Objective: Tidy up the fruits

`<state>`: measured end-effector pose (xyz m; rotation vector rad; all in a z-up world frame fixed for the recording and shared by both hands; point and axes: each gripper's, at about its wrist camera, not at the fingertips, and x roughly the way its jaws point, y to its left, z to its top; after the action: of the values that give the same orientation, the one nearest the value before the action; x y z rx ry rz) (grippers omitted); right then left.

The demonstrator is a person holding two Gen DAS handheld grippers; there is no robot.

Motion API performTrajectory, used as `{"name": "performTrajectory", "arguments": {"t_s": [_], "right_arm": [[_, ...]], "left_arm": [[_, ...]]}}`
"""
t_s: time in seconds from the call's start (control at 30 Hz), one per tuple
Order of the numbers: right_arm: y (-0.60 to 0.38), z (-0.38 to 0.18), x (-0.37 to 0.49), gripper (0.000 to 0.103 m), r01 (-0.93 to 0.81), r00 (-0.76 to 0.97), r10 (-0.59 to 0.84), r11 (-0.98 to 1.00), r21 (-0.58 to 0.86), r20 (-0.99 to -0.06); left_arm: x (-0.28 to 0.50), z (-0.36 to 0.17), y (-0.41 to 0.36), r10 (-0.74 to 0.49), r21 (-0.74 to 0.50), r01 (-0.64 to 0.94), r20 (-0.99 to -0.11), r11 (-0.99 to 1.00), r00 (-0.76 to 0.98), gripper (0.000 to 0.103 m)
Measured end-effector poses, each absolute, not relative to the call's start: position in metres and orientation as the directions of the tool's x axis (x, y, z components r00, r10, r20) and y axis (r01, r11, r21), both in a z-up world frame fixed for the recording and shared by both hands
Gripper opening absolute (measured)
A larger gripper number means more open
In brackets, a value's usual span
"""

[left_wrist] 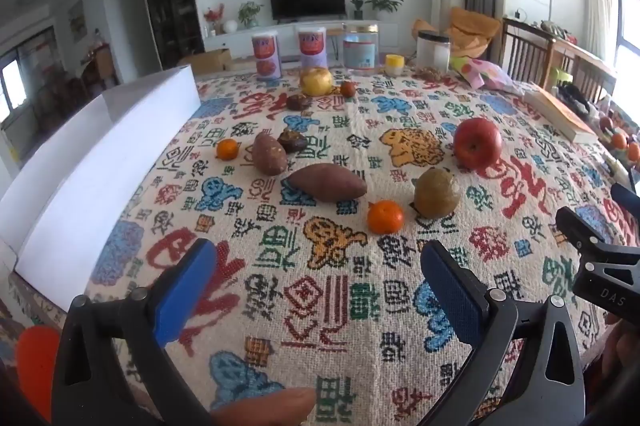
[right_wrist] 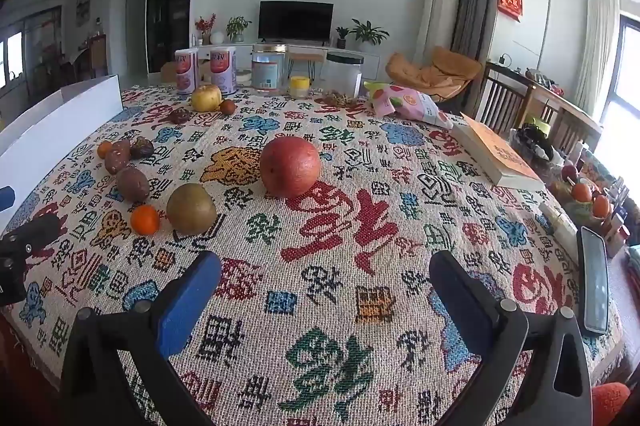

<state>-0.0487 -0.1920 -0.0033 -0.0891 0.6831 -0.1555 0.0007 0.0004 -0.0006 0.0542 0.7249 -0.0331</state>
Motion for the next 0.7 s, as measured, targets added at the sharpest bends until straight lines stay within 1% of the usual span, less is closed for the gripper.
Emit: {"name": "performTrajectory", "arguments": {"t_s": [0.1, 0.13, 0.2, 0.23, 0.33, 0.7], "right_arm": [[-0.191, -0.003, -0.046, 0.103, 0.103, 0.765, -0.175, 0.983, -0.151, -0.619], [-0.185, -0.001, -0.05, 0.103, 0.105, 0.78, -0.187, 0.98, -0.17, -0.597], [-0.186, 0.001, -0.05, 0.103, 0.096, 0.782, -0.175, 0.982, -0.162, -0.599], [-0.19, 0.001, -0.055, 0.103, 0.094, 0.792, -0.17, 0.983, -0.159, -0.587], [-0.184, -0.003, -0.052, 0.103, 0.083, 0.784, -0.174, 0.981, -0.177, -0.596], [-0.18, -0.009, -0.051, 0.103, 0.084, 0.793, -0.184, 0.977, -0.196, -0.581]], "left_arm": [[0.01, -0.006, 0.0, -0.014, 0.037, 0.054, -0.685, 0.998, 0.729, 0.102], [0.006, -0.004, 0.002, -0.012, 0.038, 0.05, -0.66, 0.998, 0.751, 0.102], [-0.002, 0.0, 0.002, -0.002, 0.052, 0.046, -0.636, 0.998, 0.771, 0.102], [-0.004, -0.001, 0.002, 0.0, 0.054, 0.045, -0.637, 0.997, 0.771, 0.102], [-0.006, -0.004, 0.002, 0.017, 0.072, 0.038, -0.642, 0.997, 0.767, 0.102], [-0.003, -0.008, 0.005, 0.032, 0.07, 0.017, -0.646, 0.997, 0.763, 0.102]]}}
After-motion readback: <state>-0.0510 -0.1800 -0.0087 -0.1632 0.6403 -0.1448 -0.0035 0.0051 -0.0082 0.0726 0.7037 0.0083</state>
